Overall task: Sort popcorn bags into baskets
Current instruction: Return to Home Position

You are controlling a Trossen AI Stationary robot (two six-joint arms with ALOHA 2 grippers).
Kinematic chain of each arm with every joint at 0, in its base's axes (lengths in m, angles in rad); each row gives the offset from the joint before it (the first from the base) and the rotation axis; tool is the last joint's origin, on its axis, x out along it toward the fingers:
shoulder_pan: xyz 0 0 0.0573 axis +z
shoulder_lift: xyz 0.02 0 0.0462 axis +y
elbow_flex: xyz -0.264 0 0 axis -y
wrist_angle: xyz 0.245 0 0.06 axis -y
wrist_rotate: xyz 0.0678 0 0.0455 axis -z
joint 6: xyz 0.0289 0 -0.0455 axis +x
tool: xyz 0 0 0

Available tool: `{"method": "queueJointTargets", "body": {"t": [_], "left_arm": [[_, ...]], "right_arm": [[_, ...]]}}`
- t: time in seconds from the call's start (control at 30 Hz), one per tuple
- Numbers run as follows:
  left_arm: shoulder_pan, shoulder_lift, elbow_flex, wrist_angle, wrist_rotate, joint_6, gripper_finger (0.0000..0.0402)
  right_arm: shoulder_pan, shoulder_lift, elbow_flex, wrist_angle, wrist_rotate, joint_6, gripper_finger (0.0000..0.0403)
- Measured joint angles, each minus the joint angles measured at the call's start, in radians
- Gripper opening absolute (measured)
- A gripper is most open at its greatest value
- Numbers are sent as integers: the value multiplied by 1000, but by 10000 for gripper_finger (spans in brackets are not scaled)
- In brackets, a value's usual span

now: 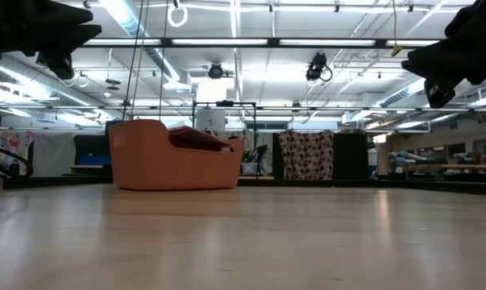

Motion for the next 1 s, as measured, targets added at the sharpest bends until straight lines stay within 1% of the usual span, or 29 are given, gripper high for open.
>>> {"method": "queueJointTargets", "body": {"t": [0.13, 0.23, 0.33, 0.37, 0.47, 0.53, 0.63, 1.0], "left_arm": [[0, 0, 0, -24, 0, 97, 117], [0, 3, 0, -44, 0, 131, 117], [0, 2, 0, -53, 0, 178, 117], [0, 2, 0, -53, -1, 207, 117], [0, 2, -1, -55, 0, 373, 117], [0, 2, -1, -54, 0, 437, 117], [0, 2, -1, -54, 0, 461, 117], [0, 2, -1, -54, 0, 460, 117]], "right_arm": [[-2, 0, -1, 3, 60, -111, 83], [-2, 0, -1, 3, 61, -206, 83], [-2, 0, -1, 3, 61, -252, 83], [-2, 0, -1, 3, 61, -257, 83], [-2, 0, -1, 3, 61, -258, 83], [-2, 0, -1, 3, 61, -258, 83], [-2, 0, -1, 3, 60, -258, 83], [-2, 0, -1, 3, 60, -258, 83]]}}
